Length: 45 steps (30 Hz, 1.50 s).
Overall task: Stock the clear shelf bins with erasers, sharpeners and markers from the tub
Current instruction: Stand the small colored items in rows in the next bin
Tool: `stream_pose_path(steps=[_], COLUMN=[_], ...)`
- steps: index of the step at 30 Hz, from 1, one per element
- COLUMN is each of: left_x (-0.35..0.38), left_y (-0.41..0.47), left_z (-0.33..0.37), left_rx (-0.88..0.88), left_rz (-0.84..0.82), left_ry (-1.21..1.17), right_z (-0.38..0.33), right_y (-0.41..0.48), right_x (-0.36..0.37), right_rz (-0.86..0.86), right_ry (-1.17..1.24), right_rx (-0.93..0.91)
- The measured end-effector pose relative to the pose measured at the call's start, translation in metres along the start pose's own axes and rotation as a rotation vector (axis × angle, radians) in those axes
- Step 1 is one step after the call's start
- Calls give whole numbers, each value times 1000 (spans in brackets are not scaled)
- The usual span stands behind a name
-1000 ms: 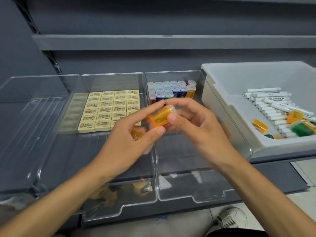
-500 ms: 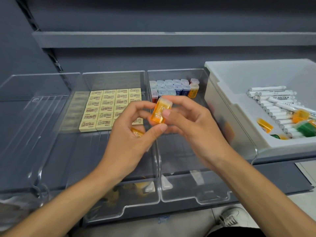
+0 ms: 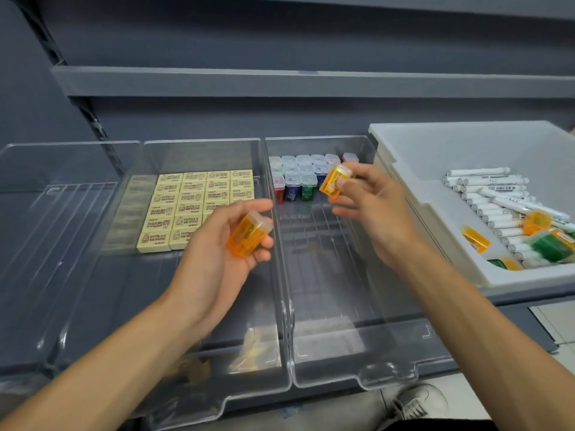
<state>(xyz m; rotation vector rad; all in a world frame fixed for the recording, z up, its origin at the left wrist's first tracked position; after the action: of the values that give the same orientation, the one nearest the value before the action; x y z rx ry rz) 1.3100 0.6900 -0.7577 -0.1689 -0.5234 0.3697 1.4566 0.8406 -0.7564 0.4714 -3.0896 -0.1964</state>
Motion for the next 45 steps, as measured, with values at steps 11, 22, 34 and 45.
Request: stream_pose_path(steps=[11, 22, 34, 45], left_x=[-7, -10, -5, 11], left_y=[8, 24, 26, -1], left_z=[0, -3, -1, 2], left_rx=[-6, 77, 142, 359], left_rz=[-52, -12, 45, -17], left_ry=[26, 125, 211, 640], right_z=[23, 47, 43, -22], right_y=[31, 50, 44, -31], right_x=[-4, 15, 9, 9], right_rz=[-1, 19, 29, -220], right_ry=[-273, -554, -634, -288], right_rx=[-89, -166, -141, -288])
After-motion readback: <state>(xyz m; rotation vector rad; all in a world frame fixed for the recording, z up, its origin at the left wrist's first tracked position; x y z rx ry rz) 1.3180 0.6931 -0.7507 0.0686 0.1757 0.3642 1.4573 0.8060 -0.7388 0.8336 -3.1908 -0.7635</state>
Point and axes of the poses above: each hand's wrist, its own y-axis towards the middle knuckle, its own x-axis out of the palm, z = x × y, the point moved 3 cm from there along y, towards the middle knuckle, and after that the axes turned 7 degrees about -x, right-handed, at the moved point
